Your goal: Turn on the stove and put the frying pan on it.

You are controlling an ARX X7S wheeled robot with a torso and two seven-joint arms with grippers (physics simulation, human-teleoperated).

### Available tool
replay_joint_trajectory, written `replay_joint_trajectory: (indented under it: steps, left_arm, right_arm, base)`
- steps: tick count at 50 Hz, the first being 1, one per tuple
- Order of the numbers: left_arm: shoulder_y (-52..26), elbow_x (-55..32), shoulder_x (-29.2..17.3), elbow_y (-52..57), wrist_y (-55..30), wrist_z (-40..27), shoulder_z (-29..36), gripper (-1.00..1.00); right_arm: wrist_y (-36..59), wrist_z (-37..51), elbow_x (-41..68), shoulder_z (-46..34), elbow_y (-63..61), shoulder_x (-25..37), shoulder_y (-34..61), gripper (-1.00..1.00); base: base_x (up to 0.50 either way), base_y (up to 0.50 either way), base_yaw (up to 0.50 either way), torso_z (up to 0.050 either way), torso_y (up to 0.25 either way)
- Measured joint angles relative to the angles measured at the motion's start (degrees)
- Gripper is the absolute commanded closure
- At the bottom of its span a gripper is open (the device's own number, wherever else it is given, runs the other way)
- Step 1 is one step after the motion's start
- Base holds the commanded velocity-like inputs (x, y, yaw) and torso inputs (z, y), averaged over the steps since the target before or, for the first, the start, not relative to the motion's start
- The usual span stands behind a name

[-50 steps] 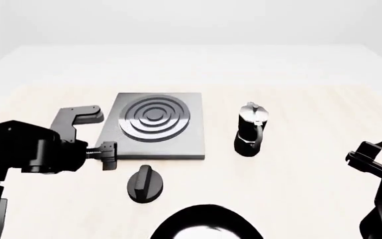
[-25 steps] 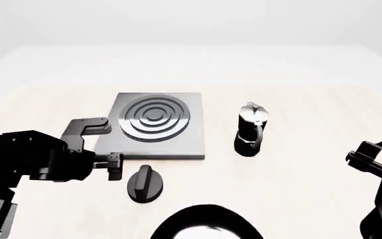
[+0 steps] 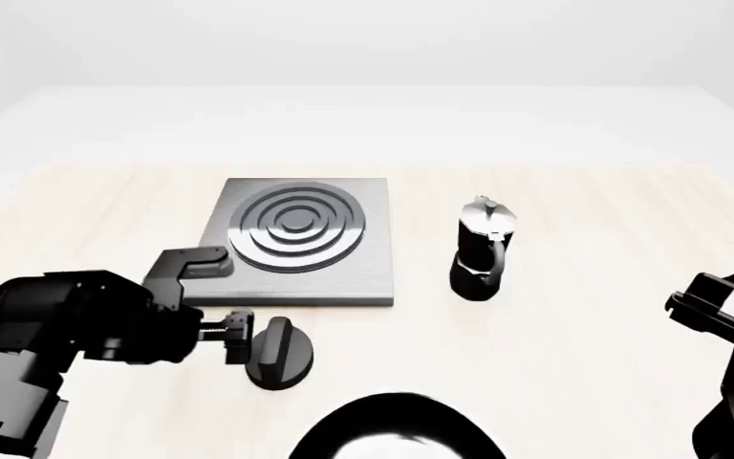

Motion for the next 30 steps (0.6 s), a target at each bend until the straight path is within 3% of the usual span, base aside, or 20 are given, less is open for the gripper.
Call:
replay_joint_trajectory:
  steps: [20,30]
  left_arm:
    - [-1.69,-0.45,1.03,-5.36,3.11,3.61,2.94,-1.0]
    - [-1.17,0.91,0.63,-2.36,1.52,3.37,2.83,-1.0]
  right_arm:
    - [0.53,0.31,0.55,0.13,-0.67,0.36,-0.08,-1.0]
    - [0.63,0.47,0.77,0.18,-0.86,0.48,-0.13,-1.0]
  base:
    - [0.0,0.0,0.0,0.0,0.0]
    - [0.0,0.0,0.0,-0.002,0.0]
